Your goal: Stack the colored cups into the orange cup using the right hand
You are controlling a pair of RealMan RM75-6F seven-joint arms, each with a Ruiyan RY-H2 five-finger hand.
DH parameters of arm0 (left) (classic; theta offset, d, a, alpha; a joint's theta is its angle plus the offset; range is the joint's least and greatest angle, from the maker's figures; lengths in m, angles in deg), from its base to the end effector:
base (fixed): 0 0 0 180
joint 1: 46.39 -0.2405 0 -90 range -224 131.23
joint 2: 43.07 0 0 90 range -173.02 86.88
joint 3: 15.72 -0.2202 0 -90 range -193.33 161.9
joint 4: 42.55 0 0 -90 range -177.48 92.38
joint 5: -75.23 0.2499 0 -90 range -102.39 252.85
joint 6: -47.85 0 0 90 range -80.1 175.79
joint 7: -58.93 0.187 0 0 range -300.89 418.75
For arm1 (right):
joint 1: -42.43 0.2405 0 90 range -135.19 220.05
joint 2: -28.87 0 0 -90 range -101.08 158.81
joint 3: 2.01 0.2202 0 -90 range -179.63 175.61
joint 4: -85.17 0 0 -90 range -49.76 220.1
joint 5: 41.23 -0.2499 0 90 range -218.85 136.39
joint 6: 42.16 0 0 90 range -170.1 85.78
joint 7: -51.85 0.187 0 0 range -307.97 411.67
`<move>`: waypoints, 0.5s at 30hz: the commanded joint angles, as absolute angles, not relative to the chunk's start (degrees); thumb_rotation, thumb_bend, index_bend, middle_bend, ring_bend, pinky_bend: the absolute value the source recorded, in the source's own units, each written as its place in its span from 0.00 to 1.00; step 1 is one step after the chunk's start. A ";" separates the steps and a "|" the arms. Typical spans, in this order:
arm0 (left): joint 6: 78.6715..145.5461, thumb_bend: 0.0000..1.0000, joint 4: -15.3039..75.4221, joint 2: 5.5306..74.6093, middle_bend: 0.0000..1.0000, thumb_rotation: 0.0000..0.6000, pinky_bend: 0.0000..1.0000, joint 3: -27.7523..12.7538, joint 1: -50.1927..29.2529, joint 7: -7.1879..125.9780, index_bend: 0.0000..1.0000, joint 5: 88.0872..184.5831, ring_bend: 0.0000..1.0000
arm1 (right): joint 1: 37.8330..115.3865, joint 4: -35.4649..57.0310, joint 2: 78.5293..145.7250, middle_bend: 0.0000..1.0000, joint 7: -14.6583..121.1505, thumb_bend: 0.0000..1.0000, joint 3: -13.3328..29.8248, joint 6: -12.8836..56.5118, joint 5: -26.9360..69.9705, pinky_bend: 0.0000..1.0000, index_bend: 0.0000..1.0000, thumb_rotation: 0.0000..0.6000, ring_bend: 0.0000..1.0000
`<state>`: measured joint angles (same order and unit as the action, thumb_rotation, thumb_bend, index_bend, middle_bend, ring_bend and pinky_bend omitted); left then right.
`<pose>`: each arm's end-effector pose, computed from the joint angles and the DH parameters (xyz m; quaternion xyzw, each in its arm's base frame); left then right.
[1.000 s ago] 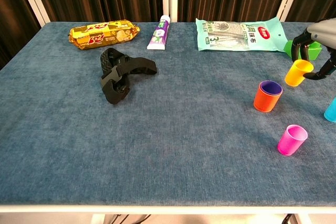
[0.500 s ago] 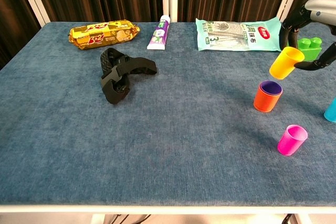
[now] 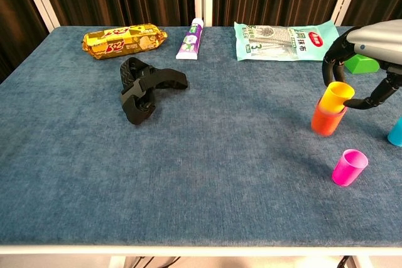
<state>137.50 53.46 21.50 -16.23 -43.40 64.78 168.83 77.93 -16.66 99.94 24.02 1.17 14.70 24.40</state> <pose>-0.2620 0.1983 0.0929 -0.6268 -0.3527 -0.4026 0.5662 -0.1607 -0.3140 -0.0215 0.7824 -0.3424 0.2806 0.4380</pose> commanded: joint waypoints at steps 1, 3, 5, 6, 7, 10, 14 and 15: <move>137.55 0.00 53.37 21.45 0.05 1.00 0.00 -16.24 -43.46 64.59 0.03 168.78 0.00 | 77.98 -16.55 100.02 0.33 24.38 0.21 1.05 14.63 24.81 0.00 0.28 1.00 0.07; 137.56 0.00 53.25 21.42 0.05 1.00 0.00 -16.25 -43.49 64.42 0.03 168.75 0.00 | 77.88 -16.91 99.54 0.29 24.98 0.19 1.00 14.64 25.30 0.00 0.19 1.00 0.02; 137.50 0.00 53.13 21.45 0.05 1.00 0.00 -16.26 -43.48 64.28 0.03 168.73 0.00 | 77.53 -17.45 98.85 0.24 25.80 0.16 1.02 15.28 26.29 0.00 0.10 1.00 0.00; 137.47 0.00 53.07 21.47 0.05 1.00 0.00 -16.26 -43.47 64.24 0.03 168.72 0.00 | 77.31 -17.75 98.45 0.23 26.17 0.16 0.98 15.61 26.77 0.00 0.09 1.00 0.00; 137.42 0.00 53.01 21.51 0.05 1.00 0.00 -16.26 -43.45 64.21 0.03 168.70 0.00 | 77.05 -18.10 98.00 0.21 26.54 0.16 0.92 15.97 27.26 0.00 0.07 1.00 0.00; 137.32 0.00 52.86 21.62 0.05 1.00 0.00 -16.25 -43.38 64.13 0.03 168.74 0.00 | 75.78 -19.71 95.72 0.21 27.75 0.16 0.33 17.51 29.23 0.00 0.06 1.00 0.00; 137.46 0.00 52.77 21.71 0.05 1.00 0.00 -16.28 -43.43 64.05 0.03 168.85 0.00 | 73.63 -21.79 92.14 0.22 28.97 0.16 -1.31 19.34 31.77 0.00 0.06 1.00 0.00; 137.48 0.00 52.75 21.71 0.05 1.00 0.00 -16.30 -43.46 64.06 0.03 168.87 0.00 | 72.87 -22.47 90.80 0.22 29.12 0.16 -1.99 19.87 32.50 0.00 0.06 1.00 0.00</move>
